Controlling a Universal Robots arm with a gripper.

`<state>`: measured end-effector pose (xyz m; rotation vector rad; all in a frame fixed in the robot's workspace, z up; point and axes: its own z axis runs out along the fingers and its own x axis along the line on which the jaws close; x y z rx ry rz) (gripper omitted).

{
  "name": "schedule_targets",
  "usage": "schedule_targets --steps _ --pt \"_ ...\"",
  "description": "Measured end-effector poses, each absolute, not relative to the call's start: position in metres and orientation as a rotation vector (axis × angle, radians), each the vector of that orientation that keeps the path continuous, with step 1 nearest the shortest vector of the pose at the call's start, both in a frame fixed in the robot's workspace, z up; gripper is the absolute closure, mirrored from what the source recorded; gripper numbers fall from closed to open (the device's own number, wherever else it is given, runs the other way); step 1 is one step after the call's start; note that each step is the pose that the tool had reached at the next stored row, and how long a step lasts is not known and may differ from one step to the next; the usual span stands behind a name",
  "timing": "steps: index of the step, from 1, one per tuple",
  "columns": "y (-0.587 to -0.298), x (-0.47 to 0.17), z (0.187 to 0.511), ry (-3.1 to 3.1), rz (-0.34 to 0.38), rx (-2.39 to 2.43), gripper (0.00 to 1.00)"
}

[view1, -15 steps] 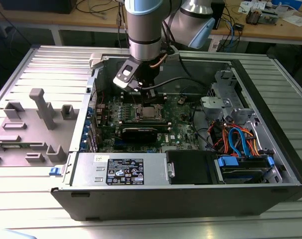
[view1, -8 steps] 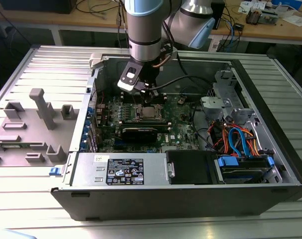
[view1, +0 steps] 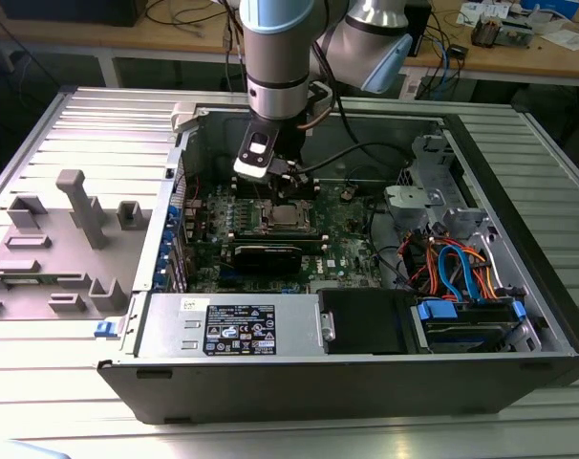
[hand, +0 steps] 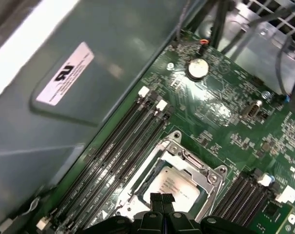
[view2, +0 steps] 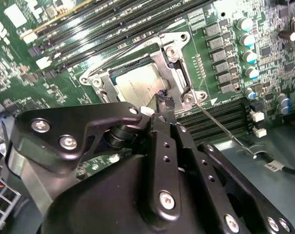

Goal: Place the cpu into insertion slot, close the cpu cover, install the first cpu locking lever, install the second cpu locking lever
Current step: 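Close the cpu cover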

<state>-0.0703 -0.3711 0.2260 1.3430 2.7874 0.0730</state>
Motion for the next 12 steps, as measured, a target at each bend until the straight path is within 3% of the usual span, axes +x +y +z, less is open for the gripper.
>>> schedule_targets --steps 12 --pt "-0.3711 -0.0703 0.2243 2.922 0.081 1.034 0.89"
